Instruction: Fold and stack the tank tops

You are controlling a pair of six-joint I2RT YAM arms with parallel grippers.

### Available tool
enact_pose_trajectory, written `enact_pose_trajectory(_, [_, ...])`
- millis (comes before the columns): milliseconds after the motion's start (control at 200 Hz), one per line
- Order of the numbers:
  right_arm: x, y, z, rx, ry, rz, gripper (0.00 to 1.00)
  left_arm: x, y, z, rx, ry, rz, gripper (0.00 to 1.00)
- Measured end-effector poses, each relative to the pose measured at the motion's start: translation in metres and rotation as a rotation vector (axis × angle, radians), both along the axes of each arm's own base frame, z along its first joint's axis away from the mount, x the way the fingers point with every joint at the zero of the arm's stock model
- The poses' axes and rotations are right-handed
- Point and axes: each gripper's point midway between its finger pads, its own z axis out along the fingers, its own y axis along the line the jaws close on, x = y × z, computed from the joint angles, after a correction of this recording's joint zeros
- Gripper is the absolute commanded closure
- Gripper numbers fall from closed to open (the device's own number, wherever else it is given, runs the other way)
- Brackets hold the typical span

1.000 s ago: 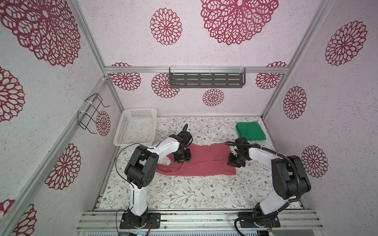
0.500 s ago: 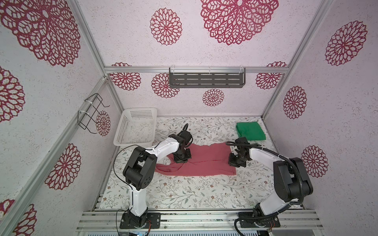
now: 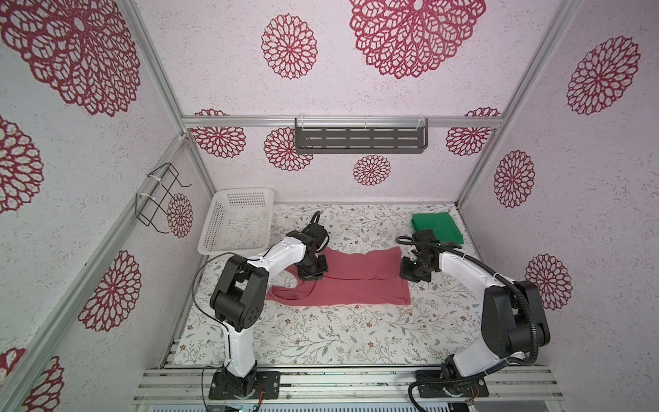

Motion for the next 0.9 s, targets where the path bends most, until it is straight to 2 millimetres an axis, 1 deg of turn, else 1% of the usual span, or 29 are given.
enact_pose_trajectory(55, [-0.005, -0.001, -0.005, -0.003, 0.014, 0.01, 0.76, 0.0, -0.001, -0.001, -0.005, -0.002, -0.001, 0.83])
enact_pose_trajectory(190, [-0.019, -0.001, -0.02, -0.002, 0.061, 0.02, 0.75, -0.007, 0.0, -0.004, -0.014, 0.013, -0.001, 0.85])
enact_pose_trajectory(330, [-0.027, -0.001, -0.034, 0.002, 0.102, 0.023, 0.74, -0.011, -0.001, -0.008, -0.017, 0.018, 0.001, 0.87])
enact_pose_trajectory(440, [-0.029, 0.0, -0.043, 0.003, 0.119, 0.027, 0.74, -0.016, -0.001, -0.012, -0.015, 0.03, 0.003, 0.9])
enact_pose_trajectory(495, [-0.028, 0.001, -0.045, 0.003, 0.12, 0.03, 0.77, -0.017, -0.002, -0.013, -0.015, 0.032, 0.003, 0.91])
enact_pose_trajectory(570, [-0.026, 0.002, -0.046, 0.003, 0.116, 0.031, 0.83, -0.017, -0.004, -0.013, -0.017, 0.03, 0.001, 0.92])
enact_pose_trajectory(705, [-0.025, 0.002, -0.046, 0.002, 0.111, 0.026, 1.0, -0.018, -0.005, -0.013, -0.017, 0.028, -0.003, 0.94])
enact_pose_trajectory(826, [-0.026, 0.001, -0.045, -0.004, 0.112, 0.022, 1.0, -0.018, -0.006, -0.01, -0.019, 0.024, -0.004, 0.95])
enact_pose_trajectory(901, [-0.026, 0.0, -0.04, -0.005, 0.1, 0.021, 1.0, -0.019, -0.006, -0.005, -0.025, 0.014, -0.006, 0.95])
